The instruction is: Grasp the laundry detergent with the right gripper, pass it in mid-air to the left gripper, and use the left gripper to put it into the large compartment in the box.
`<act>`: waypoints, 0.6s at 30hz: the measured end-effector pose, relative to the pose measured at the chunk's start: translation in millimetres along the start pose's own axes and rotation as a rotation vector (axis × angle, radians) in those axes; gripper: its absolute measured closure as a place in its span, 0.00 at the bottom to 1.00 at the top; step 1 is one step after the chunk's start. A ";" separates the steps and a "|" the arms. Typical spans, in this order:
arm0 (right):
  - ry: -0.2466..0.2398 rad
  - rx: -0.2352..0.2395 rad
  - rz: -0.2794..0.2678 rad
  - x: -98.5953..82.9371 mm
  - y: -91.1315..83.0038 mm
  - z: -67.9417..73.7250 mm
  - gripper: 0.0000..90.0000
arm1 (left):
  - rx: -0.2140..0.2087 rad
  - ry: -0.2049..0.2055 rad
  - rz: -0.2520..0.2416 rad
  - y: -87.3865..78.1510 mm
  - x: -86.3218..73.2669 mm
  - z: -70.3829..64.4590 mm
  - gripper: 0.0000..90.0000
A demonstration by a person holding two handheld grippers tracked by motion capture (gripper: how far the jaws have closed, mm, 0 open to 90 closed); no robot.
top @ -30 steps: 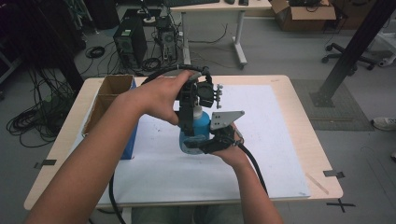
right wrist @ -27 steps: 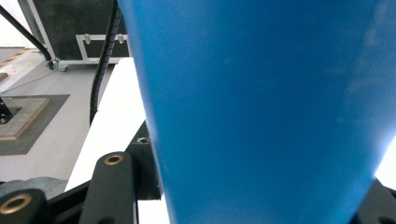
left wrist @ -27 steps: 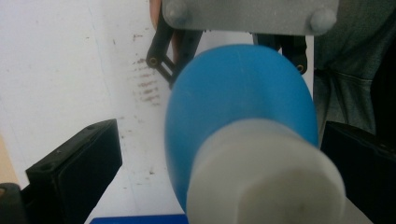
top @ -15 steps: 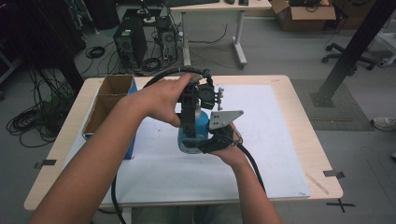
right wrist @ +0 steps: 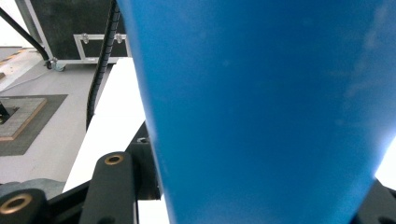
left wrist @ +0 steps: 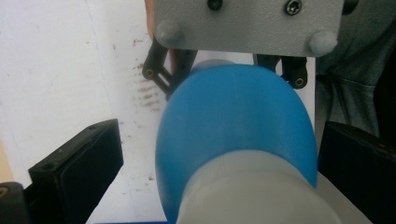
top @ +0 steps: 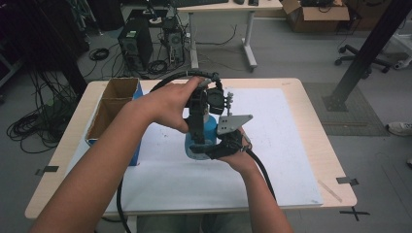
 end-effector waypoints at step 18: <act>-0.001 -0.007 -0.002 0.7 -0.1 -0.7 0.50 | 0.033 0.009 0.027 -1.8 -1.0 2.5 0.13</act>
Point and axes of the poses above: each handheld gripper's, and its own axes: y roughly forward along the jaws, x roughly out of its top, z roughly to its left, the point moved 8 cm from there along y, roughly forward along the jaws, and after that the axes turned 14 degrees about y, right-handed, at the moved point
